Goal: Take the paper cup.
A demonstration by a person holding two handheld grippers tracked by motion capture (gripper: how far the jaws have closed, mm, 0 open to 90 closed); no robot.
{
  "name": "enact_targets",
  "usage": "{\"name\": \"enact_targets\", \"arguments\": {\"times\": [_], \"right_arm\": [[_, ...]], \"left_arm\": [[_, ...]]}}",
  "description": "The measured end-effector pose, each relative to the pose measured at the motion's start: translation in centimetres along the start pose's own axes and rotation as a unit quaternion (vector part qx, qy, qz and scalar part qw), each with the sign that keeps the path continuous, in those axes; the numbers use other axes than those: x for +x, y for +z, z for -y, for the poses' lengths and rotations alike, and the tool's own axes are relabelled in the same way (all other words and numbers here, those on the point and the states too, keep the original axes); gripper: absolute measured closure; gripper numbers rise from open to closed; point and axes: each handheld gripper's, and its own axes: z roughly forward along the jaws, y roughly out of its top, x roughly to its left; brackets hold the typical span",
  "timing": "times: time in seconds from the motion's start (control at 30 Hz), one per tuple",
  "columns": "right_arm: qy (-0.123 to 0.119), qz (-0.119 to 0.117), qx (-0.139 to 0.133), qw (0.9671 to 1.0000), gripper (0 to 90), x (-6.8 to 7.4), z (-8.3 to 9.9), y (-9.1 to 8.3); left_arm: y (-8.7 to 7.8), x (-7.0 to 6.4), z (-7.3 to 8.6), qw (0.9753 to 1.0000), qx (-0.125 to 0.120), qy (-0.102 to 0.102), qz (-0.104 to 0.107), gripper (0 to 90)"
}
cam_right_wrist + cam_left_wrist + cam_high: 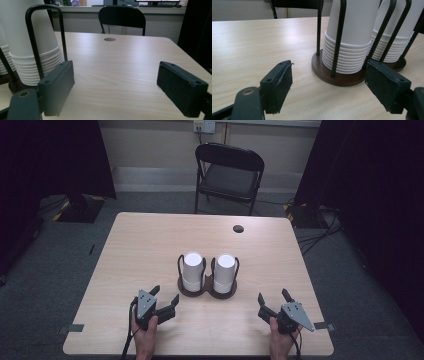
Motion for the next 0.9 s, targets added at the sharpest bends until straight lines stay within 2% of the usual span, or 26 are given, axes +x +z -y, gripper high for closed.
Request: {"name": "enact_targets", "arguments": {"times": [0.07, 0.17, 0.2, 0.3, 0.47, 0.57, 0.7, 0.83, 0.9], "right_arm": [[0.002, -0.01, 0.006, 0.9999, 14.7, 0.0, 0.0, 0.0], [0.002, -0.013, 0.009, 0.9999, 15.1, 0.0, -0.1, 0.1], [0.002, -0.012, 0.01, 0.9999, 14.5, 0.1, -0.1, 0.1], [0.003, -0.005, 0.013, 0.9999, 13.9, 0.1, -0.1, 0.1], [0.001, -0.005, 0.023, 0.9997, 14.2, 0.2, -0.1, 0.2], [-0.007, -0.019, 0.037, 0.9991, 14.3, 0.5, -0.2, 0.5], [-0.003, -0.025, 0.031, 0.9992, 15.0, 0.6, -0.2, 0.2], [-0.001, -0.03, 0.03, 0.9991, 16.8, 0.5, -0.2, 0.2], [-0.003, -0.034, 0.03, 0.9989, 18.1, 0.6, -0.2, 0.2]], "left_arm": [[0.0, 0.1, 0.0, 1.0, 0.002, -0.006, 0.003, 21.7], [0.0, 0.4, 0.0, 0.9998, 0.001, -0.015, 0.015, 20.5], [0.0, 0.5, 0.0, 0.9997, -0.002, -0.015, 0.019, 19.9], [0.3, 0.5, -0.2, 0.9997, 0.01, -0.016, 0.015, 20.5], [0.0, 0.3, -0.3, 0.9996, 0.004, -0.01, 0.026, 21.1], [0.0, 0.4, -0.4, 0.9993, 0.004, -0.018, 0.034, 20.8], [-0.3, 0.5, -0.5, 0.9983, -0.006, -0.034, 0.047, 20.9], [-0.3, 0.2, -0.9, 0.9977, -0.004, -0.041, 0.055, 24.7], [-0.3, -0.1, -1.1, 0.9975, -0.004, -0.036, 0.06, 25.0]]}}
